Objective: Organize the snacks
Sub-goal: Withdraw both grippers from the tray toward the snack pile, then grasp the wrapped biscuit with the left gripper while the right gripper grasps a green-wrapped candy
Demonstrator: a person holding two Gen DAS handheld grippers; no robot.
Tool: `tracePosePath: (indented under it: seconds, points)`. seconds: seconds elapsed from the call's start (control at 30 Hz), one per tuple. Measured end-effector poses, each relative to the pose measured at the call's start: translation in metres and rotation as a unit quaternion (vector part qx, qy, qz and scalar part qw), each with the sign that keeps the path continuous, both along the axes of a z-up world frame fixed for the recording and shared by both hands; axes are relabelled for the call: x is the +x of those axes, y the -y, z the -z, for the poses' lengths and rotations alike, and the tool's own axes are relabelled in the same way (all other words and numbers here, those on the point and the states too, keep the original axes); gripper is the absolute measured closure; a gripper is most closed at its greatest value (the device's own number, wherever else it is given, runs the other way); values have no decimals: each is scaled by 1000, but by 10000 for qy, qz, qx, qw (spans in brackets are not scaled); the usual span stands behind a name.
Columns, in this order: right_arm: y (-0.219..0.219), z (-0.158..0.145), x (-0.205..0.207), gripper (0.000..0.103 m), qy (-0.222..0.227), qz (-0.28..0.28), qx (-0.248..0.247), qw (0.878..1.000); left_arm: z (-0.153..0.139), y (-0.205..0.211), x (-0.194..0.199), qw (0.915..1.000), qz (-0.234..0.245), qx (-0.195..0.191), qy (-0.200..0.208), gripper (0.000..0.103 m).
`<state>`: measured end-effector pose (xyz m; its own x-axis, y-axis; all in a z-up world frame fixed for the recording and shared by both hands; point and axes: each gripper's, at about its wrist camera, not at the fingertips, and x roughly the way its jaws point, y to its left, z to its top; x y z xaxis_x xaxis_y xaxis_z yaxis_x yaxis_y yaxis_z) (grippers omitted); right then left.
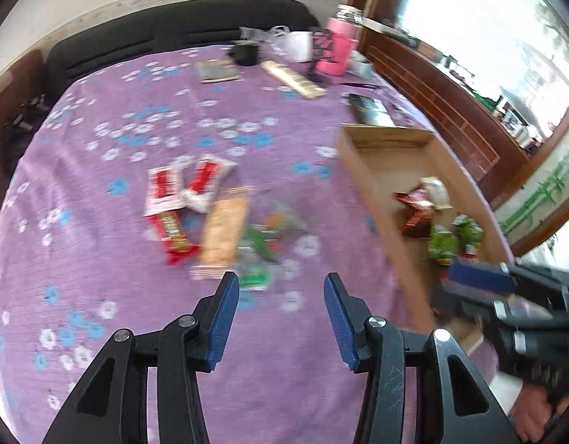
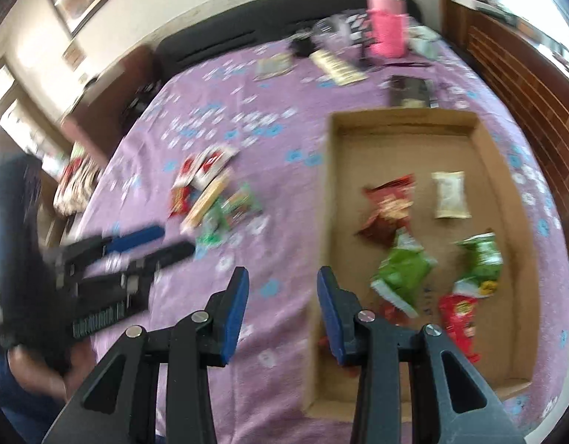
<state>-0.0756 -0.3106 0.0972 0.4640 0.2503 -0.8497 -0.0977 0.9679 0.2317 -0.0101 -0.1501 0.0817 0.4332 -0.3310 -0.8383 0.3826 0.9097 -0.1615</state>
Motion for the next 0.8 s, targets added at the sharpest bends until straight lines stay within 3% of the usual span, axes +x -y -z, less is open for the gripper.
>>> tracePosePath:
  seconds: [0.23, 0.57, 0.7, 0.8]
  points:
    - [-27, 5, -15, 66, 20, -500, -432, 9978, 16, -23, 42, 9997, -163, 7, -203, 53]
    - [-2, 9, -23, 66, -80, -124, -550, 9984, 47, 1, 94, 9985, 93, 309, -447, 53]
    - [6, 10, -25, 66, -105, 11, -546, 9985, 58, 6, 104, 9976, 118, 349, -580, 53]
    - [6, 12, -24, 66, -120, 30, -532, 9985, 59, 6, 100, 9982, 105, 388, -445, 57]
